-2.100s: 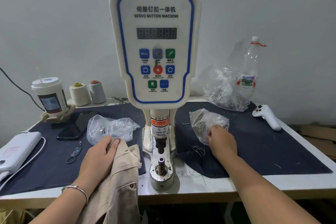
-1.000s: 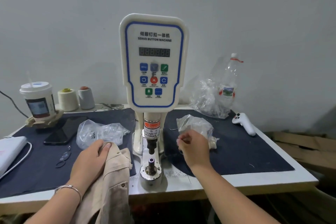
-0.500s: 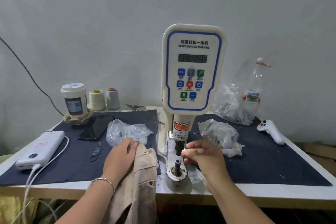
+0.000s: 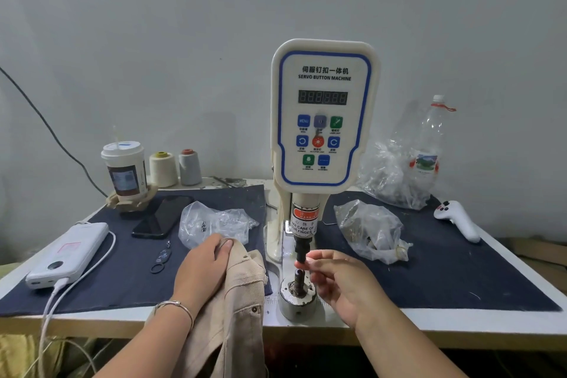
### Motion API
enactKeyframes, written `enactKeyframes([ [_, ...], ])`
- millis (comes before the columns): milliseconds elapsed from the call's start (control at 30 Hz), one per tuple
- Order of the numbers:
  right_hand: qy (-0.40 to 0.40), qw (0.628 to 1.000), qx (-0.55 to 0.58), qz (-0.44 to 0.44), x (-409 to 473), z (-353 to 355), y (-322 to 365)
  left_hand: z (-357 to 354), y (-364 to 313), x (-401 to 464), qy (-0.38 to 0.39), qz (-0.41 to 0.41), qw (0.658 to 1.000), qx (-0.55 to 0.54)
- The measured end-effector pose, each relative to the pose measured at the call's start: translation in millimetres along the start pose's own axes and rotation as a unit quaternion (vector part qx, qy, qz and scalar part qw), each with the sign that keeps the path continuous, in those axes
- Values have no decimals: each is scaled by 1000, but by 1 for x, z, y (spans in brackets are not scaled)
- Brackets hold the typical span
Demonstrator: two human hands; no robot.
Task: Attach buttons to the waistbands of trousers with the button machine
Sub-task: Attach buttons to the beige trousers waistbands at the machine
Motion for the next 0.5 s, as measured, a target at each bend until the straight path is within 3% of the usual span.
enactKeyframes([
  [500, -44, 997, -12, -64, -14, -2, 11, 0, -2, 0, -2, -9, 1000, 0],
])
Point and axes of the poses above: each hand's wrist, its own x-axis towards the middle knuckle, its own z-axis out of the back of the hand, y = z × x, the point moved 9 cm from there along x, towards the middle knuckle, and after that the axes turned 9 degrees about -x, right-handed, at the moved point
